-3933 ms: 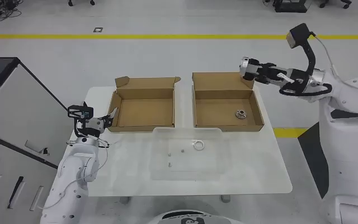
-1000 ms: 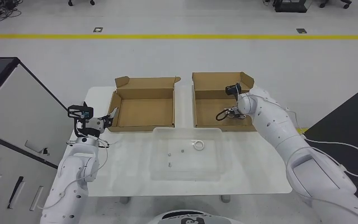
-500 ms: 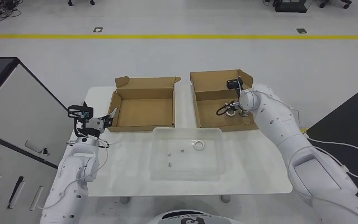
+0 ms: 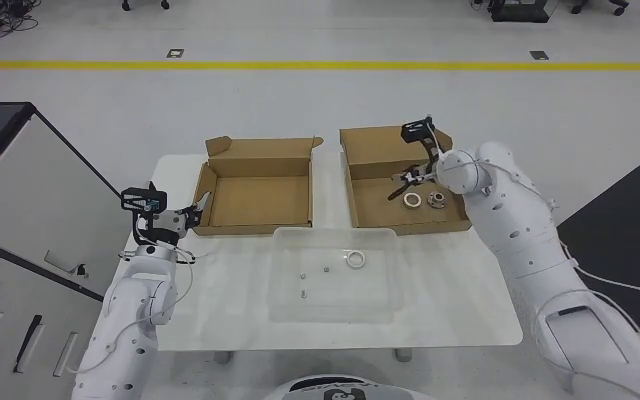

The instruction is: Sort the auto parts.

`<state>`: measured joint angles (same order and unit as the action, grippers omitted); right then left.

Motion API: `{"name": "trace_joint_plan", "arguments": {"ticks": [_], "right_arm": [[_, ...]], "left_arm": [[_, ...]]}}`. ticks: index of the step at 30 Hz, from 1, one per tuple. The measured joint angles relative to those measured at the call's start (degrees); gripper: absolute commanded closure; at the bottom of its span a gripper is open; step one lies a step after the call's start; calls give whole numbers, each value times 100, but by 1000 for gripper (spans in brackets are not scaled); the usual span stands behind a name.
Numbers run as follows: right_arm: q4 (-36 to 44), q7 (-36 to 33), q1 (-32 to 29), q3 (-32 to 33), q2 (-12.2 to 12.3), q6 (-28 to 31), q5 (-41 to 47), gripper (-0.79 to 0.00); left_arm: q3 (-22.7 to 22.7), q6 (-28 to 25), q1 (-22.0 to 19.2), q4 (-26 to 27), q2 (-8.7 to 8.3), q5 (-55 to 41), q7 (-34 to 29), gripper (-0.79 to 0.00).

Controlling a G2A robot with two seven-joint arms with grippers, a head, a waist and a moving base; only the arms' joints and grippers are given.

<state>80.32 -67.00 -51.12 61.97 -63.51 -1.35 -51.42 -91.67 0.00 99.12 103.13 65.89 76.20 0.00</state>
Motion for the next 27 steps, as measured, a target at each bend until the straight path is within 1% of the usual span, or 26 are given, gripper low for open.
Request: {"name": "trace_joint_plan", "arguments": {"ticks": [5,8,14,20,27], "right_arm": [[1330,-514,-600,565,162,424,398,-785],[1923,-768,-880,753,216,568,653,-785],[2762,-1162,-1254,769,263,709,1110,-785],[3197,-1441,-1476,567,285,719,1314,-785],[3229,-1478,-1493,536,288,732,1341,-785]], "left_arm": [[0,0,0,0,0,0,0,-785],[0,0,0,0,0,0,0,-785],[0,0,0,0,0,0,0,-785],[0,0,0,0,0,0,0,-785],[0,0,0,0,0,0,0,-785]]}}
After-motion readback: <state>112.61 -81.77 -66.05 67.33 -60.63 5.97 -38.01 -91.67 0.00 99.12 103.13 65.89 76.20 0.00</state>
